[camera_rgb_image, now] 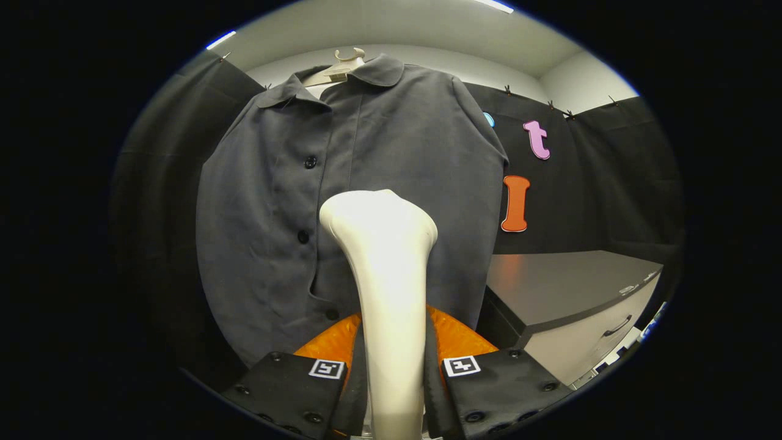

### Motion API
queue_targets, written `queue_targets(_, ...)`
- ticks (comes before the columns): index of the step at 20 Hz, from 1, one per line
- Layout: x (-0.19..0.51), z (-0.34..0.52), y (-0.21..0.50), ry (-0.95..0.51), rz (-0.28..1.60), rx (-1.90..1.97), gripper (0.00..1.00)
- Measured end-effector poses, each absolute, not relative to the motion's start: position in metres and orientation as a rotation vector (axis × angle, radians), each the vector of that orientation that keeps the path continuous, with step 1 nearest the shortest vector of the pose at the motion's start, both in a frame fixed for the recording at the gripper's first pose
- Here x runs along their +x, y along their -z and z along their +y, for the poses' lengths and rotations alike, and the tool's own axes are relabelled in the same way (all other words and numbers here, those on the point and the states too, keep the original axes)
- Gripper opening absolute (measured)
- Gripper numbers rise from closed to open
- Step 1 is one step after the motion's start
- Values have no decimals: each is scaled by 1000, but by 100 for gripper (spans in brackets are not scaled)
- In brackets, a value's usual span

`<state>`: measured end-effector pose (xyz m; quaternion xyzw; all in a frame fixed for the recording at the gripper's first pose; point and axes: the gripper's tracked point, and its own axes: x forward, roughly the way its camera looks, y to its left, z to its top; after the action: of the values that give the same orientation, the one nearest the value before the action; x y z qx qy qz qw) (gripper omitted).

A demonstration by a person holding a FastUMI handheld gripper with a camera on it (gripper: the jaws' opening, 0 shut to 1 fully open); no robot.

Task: Iron the clothes twice with a garment steamer, once on the left side and once on the right side.

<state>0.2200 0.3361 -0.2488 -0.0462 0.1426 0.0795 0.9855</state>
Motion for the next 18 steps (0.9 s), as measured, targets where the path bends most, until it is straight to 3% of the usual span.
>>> queue_targets(18,184,327,321,-154,433,-111,45)
